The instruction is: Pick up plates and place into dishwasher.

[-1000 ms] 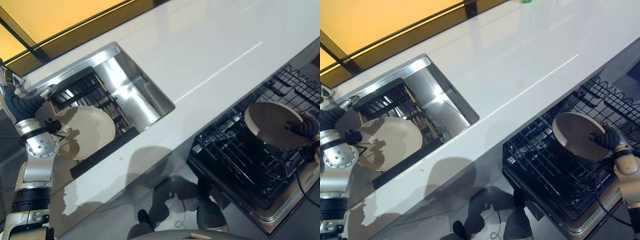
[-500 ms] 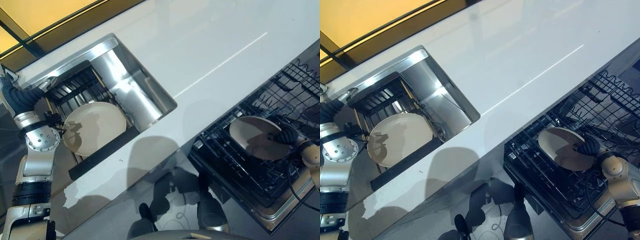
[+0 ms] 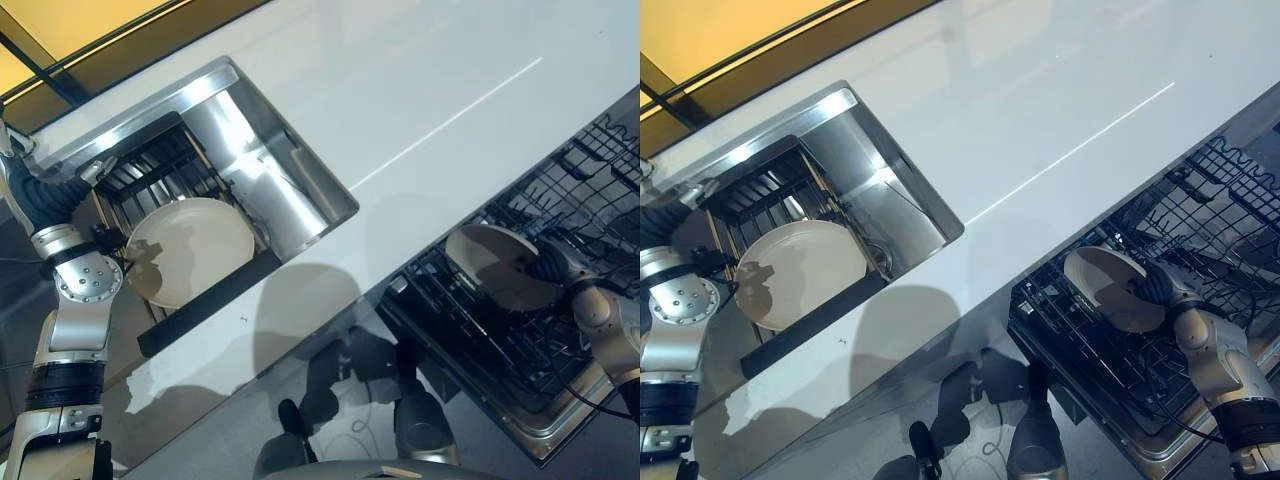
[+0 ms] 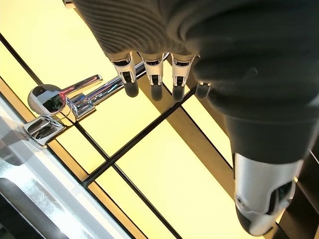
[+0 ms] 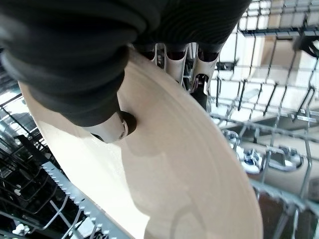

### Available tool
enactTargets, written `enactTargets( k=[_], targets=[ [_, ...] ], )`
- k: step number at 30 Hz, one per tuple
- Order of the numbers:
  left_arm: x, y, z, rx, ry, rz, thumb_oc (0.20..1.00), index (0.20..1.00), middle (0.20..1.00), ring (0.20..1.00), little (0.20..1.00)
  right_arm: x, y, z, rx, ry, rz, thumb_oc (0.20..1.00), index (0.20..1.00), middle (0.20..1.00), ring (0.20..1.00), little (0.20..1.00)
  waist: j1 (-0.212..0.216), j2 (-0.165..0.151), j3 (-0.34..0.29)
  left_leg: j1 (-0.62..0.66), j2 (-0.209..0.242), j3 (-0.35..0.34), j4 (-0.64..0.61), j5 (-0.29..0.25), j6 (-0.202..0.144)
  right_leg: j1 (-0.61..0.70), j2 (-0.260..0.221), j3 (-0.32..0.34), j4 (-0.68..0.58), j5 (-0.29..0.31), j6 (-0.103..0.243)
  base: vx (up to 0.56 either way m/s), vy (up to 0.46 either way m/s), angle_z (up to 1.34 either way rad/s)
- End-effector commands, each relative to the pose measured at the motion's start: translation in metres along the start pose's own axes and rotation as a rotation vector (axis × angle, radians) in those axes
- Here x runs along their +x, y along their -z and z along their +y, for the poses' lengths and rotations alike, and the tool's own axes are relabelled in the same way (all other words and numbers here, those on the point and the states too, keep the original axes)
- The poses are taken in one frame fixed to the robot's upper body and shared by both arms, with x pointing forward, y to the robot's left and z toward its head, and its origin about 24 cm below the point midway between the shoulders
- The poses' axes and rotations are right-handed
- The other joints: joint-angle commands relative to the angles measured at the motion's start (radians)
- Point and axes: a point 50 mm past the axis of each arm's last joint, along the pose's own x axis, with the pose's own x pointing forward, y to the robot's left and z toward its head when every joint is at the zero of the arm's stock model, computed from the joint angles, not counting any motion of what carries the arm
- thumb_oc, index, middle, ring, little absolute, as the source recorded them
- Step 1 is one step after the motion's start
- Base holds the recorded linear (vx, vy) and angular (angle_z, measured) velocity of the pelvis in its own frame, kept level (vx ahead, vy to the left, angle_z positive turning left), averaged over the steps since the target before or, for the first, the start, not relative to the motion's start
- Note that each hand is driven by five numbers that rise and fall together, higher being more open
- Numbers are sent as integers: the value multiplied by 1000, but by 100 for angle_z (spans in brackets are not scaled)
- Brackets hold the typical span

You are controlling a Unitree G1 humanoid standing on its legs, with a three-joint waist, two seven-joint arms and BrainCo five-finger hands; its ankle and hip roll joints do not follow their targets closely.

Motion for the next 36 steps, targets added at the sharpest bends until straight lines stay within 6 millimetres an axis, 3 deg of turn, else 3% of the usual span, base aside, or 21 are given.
enactTargets(
  k=[1, 9, 10, 11, 12, 30, 32, 36],
  targets=[
    [26, -23, 4, 6, -35, -119, 1000, 1000, 1000, 1000, 1000, -2, -12, 49, -119, -126, -27, 200, 200, 200, 200, 200, 4, -31, -49, -134, 4, -36, -6, 99, 20, 44, -73, 29, 54, -138, 71, 9, -27, 7],
    [33, -28, 3, 7, -27, -128, 1000, 1000, 1000, 1000, 1000, -6, -16, 67, -122, -204, -48, 200, 200, 200, 200, 200, 6, -34, -56, -127, 9, -38, -7, 96, 18, 59, -73, 22, 47, -138, 76, -1, -10, 1],
    [33, -28, 3, 7, -23, -129, 1000, 1000, 1000, 1000, 1000, -7, -15, 69, -114, -214, -44, 316, 316, 316, 316, 316, 7, -35, -57, -125, 10, -38, -7, 96, 18, 61, -73, 19, 46, -138, 77, 6, -35, 2],
    [33, -28, 3, 8, -21, -129, 1000, 1000, 1000, 1000, 1000, -8, -15, 71, -107, -217, -40, 724, 724, 724, 724, 724, 8, -37, -58, -124, 10, -39, -7, 95, 17, 64, -73, 19, 45, -138, 77, 5, -31, 3],
    [33, -28, 2, 9, -18, -130, 1000, 1000, 1000, 1000, 1000, -8, -14, 71, -104, -215, -38, 1000, 1000, 1000, 1000, 1000, 8, -37, -59, -124, 11, -40, -7, 95, 17, 65, -73, 18, 44, -138, 78, 3, -29, 4],
    [27, -21, 4, 32, 16, -113, 1000, 1000, 1000, 1000, 1000, -18, -7, 85, -16, -196, 22, 1000, 1000, 1000, 1000, 1000, 9, -53, -79, -90, 20, -37, -7, 87, 16, 110, -73, 6, 24, -132, 84, 17, -9, 4],
    [25, -19, 4, 37, 19, -108, 1000, 1000, 1000, 1000, 1000, -18, -6, 80, 29, -127, 36, 1000, 1000, 1000, 1000, 1000, 8, -56, -83, -83, 20, -36, -7, 86, 16, 118, -72, 3, 21, -130, 84, 51, -18, 2],
    [14, -9, 9, 53, 19, -97, 1000, 1000, 1000, 1000, 1000, -17, 0, 48, 97, 88, 84, 1000, 1000, 1000, 1000, 1000, 5, -62, -92, -65, 24, -33, -7, 81, 16, 131, -65, 2, 20, -128, 86, 47, -27, 0]
  ],
)
